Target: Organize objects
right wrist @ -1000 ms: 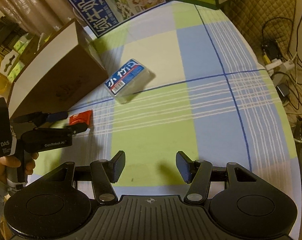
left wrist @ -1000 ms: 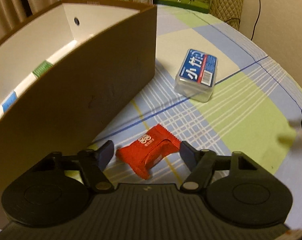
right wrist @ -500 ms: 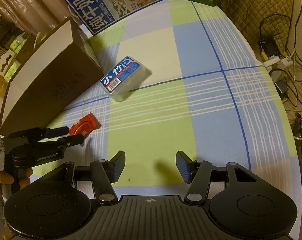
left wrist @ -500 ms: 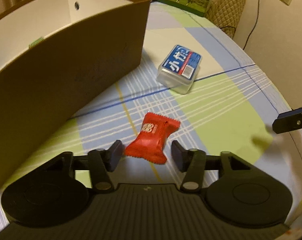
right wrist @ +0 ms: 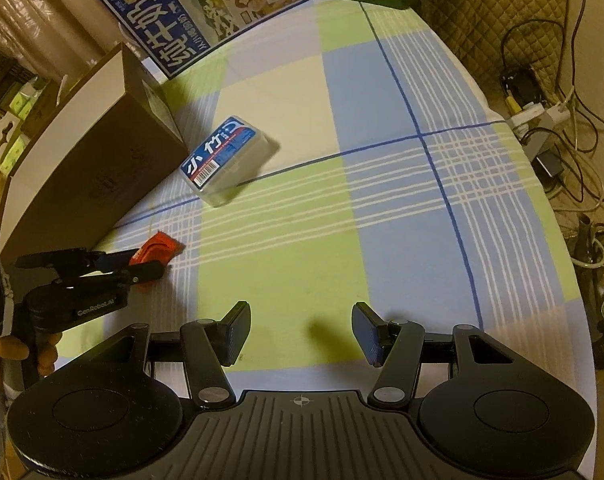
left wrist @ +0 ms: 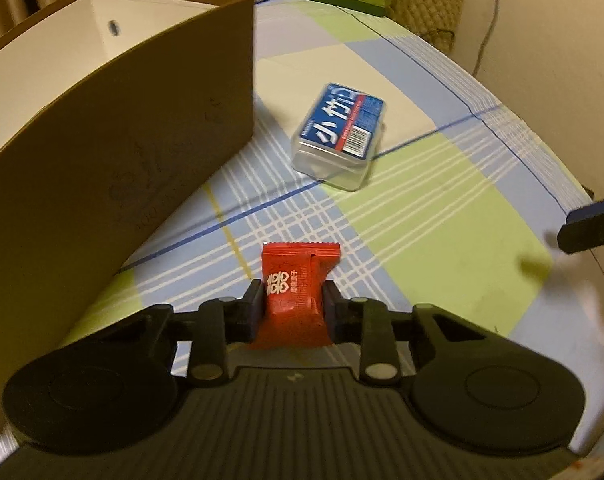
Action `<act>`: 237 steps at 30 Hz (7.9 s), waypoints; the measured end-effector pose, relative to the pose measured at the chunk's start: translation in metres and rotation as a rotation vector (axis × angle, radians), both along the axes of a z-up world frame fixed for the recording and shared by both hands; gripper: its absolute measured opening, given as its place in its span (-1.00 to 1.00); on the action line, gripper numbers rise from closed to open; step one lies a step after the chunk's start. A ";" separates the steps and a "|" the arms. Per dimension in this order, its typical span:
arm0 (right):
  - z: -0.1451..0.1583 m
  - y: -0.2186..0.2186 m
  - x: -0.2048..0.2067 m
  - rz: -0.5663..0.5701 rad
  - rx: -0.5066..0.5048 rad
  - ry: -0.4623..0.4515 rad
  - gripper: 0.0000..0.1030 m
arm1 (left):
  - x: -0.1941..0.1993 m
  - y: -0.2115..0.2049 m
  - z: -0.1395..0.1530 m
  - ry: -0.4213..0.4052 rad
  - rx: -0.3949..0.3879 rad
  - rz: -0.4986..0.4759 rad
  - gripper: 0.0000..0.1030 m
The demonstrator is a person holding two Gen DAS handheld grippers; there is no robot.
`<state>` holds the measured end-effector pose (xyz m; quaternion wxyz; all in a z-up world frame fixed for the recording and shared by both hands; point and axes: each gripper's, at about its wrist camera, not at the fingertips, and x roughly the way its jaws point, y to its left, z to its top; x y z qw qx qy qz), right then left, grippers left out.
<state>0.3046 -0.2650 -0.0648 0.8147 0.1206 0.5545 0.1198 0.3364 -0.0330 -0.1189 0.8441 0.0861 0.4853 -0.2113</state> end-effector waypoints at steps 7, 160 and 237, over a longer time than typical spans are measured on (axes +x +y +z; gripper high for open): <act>-0.001 0.018 0.019 0.044 0.019 -0.031 0.04 | -0.014 0.042 0.003 -0.002 -0.014 0.250 -0.51; 0.058 0.255 0.121 0.523 0.078 -0.359 0.06 | 0.004 0.176 0.122 -0.168 0.034 0.706 -0.33; 0.085 0.223 0.095 0.452 0.032 -0.420 0.30 | -0.010 0.178 0.152 -0.253 -0.047 0.666 0.98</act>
